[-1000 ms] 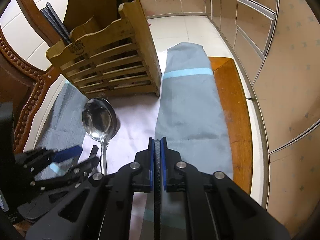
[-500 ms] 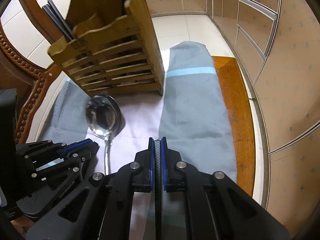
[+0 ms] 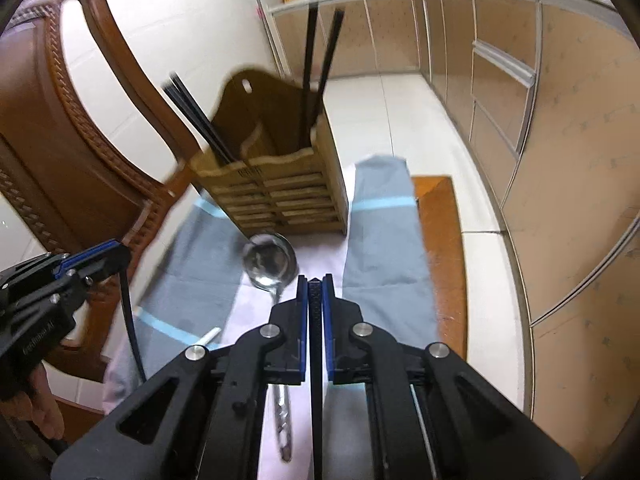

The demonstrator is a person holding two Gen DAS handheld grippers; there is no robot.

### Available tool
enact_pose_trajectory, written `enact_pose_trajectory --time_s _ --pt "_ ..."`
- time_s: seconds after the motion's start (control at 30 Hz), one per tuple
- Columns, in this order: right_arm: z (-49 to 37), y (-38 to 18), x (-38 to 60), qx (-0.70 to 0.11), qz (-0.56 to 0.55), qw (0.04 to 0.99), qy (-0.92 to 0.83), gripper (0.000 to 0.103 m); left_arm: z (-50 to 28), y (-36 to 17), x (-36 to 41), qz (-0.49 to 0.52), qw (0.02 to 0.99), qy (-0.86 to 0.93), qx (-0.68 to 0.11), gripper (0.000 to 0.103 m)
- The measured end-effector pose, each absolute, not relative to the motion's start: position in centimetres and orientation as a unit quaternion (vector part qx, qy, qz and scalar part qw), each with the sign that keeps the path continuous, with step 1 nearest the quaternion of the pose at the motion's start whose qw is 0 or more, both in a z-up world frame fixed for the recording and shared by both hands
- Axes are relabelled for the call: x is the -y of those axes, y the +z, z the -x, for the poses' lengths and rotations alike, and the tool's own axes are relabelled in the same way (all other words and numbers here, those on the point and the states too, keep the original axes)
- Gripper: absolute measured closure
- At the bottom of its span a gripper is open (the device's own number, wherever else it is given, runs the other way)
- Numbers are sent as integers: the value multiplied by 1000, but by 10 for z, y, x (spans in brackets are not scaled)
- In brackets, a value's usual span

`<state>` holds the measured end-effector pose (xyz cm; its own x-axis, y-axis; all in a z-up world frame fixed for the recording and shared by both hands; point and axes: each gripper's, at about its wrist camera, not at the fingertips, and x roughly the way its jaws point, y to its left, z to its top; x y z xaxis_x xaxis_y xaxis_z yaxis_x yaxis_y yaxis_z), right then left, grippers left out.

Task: Organize utensils
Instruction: 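Lift both held chopsticks and carry them toward the wooden holder, then insert both held chopsticks into the wooden holder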

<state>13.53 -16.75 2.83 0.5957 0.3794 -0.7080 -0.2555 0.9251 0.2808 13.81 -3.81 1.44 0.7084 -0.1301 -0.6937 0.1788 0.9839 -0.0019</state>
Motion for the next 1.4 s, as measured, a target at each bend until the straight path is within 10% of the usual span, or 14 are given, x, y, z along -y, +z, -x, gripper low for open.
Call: enact_pose_trajectory --time_s 1.4 --pt "-82 189 132 -287 -16 945 154 96 -73 94 -34 28 955 -90 -282 96"
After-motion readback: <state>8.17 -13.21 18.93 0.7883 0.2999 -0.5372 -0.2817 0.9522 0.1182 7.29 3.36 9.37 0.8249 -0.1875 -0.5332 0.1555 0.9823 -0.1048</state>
